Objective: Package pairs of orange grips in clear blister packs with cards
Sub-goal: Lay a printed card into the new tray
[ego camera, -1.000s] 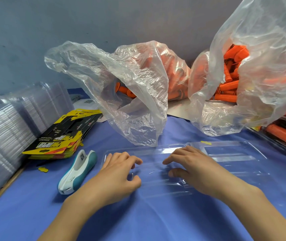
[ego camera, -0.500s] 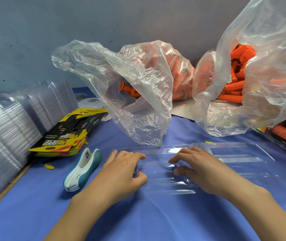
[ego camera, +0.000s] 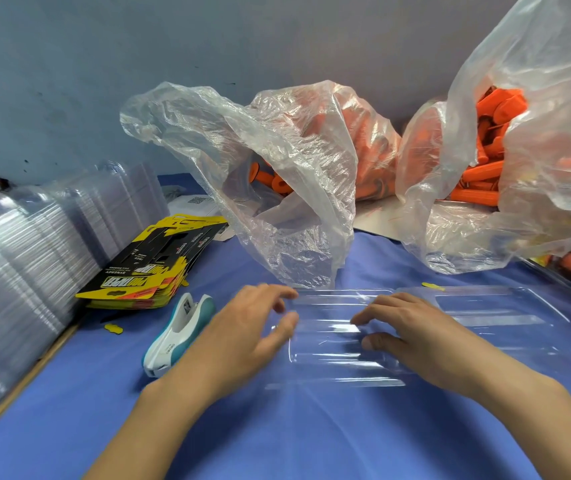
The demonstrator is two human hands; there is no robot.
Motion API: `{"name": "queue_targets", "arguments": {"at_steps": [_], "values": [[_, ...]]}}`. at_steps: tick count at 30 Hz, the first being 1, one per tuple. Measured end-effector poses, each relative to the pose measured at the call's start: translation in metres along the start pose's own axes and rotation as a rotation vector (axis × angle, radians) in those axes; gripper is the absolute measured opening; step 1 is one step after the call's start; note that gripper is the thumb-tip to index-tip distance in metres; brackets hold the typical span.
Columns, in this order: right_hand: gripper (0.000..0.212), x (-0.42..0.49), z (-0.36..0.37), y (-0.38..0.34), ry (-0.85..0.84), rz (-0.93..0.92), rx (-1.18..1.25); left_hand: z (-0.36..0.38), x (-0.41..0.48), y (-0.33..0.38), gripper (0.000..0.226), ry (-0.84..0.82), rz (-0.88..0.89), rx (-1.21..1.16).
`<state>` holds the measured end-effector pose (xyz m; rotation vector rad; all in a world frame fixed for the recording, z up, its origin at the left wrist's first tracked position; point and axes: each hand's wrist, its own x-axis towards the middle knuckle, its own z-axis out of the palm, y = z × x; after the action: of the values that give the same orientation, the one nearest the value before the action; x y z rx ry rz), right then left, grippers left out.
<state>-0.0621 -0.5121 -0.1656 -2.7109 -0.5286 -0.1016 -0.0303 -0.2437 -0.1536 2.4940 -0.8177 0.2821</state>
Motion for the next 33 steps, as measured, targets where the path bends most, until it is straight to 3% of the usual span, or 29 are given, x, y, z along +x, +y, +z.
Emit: {"name": "queue_targets", "arguments": {"at_steps": [2,5,8,12,15,22,27,33], "values": [[0.027,-0.001,-0.001,0.001,-0.003,-0.006,-0.003,-0.012,0.006,-0.015,0.025,0.191,-0.071,0.009],[0.027,-0.003,-0.001,-0.001,-0.004,-0.004,0.008,-0.032,0.008,-0.048,0.024,0.378,-0.35,0.106],[0.026,-0.006,-0.003,-0.003,0.007,-0.007,0.019,-0.042,-0.001,-0.077,0.033,0.349,-0.64,0.267],[0.033,-0.007,-0.005,-0.008,0.055,-0.003,0.015,-0.048,-0.015,-0.092,0.046,0.161,-0.819,0.419],[0.042,-0.007,-0.008,-0.013,0.134,-0.008,0.008,-0.049,-0.018,-0.094,0.037,0.12,-0.833,0.479],[0.038,-0.005,-0.011,-0.026,0.229,-0.005,0.003,-0.051,-0.016,-0.097,0.027,0.339,-0.741,0.584],[0.028,-0.004,-0.009,-0.029,0.231,-0.003,-0.021,-0.053,-0.013,-0.099,0.024,0.466,-0.732,0.52],[0.028,-0.002,-0.006,-0.029,0.25,-0.013,-0.031,-0.054,-0.01,-0.106,0.024,0.447,-0.769,0.363]]}}
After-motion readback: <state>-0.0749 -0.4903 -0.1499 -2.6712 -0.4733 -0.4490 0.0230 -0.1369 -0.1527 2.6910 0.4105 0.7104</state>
